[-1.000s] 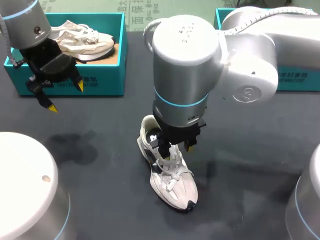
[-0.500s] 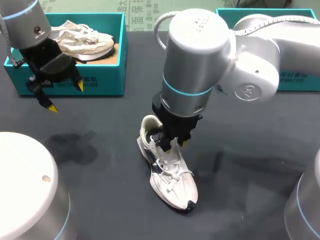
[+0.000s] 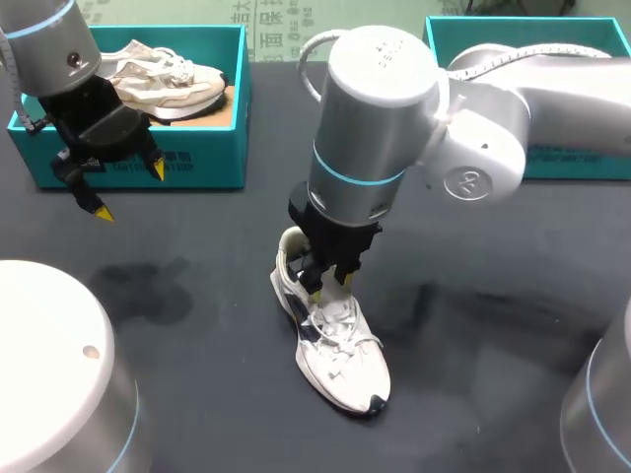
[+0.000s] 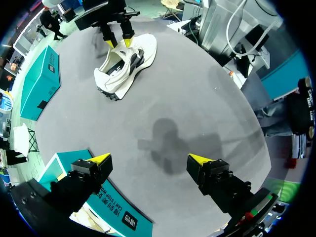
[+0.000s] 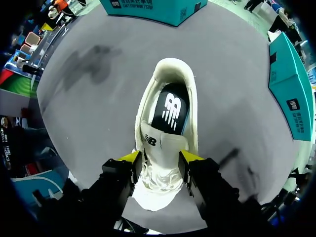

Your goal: Take the shoe out of the shoebox, open the shoe tongue, remove and reinsert the insole, then place the shoe into the shoebox

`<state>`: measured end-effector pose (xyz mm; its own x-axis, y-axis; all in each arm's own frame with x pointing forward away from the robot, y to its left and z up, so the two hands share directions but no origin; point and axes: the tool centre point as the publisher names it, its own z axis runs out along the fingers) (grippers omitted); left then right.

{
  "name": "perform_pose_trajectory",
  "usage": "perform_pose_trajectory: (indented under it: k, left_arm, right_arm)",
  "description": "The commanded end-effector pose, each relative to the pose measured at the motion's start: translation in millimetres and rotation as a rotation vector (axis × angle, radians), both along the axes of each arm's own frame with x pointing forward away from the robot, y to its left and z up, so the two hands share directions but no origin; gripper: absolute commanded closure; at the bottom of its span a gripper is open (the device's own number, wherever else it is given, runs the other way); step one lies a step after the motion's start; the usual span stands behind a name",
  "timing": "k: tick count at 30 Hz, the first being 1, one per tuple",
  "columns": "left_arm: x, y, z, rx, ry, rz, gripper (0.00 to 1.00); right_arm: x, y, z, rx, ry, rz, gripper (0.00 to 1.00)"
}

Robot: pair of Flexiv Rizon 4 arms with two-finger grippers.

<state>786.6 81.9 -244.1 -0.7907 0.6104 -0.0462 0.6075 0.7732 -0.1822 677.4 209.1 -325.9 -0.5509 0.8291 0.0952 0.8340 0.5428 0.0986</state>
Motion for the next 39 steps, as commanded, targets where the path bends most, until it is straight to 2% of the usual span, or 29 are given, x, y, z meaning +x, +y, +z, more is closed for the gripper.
perform_pose_trajectory:
  k: [1, 5, 10, 18, 24, 39]
  left_arm:
    - [-1.1, 0, 0, 0.002, -0.003, 0.0, 0.0]
    - [-1.1, 0, 0, 0.002, -0.003, 0.0, 0.0]
    - [-1.1, 0, 0, 0.002, -0.003, 0.0, 0.0]
    - [-1.1, 0, 0, 0.002, -0.003, 0.0, 0.0]
    - [-1.1, 0, 0, 0.002, -0.003, 0.0, 0.0]
    - [-1.1, 0, 0, 0.002, -0.003, 0.0, 0.0]
  right_arm:
    - [11.2, 10, -16, 0.0, 0.022, 0.002, 0.5]
    - [12.2, 14, -14, -0.002, 0.018, 0.003, 0.51]
    - [2.6, 15, 3, -0.042, -0.012, -0.008, 0.51]
    - [-6.6, 12, 10, -0.062, -0.031, -0.023, 0.53]
    - [-6.5, -3, 2, -0.081, -0.02, -0.046, 0.61]
    - [7.6, -13, -23, -0.055, 0.003, -0.006, 0.66]
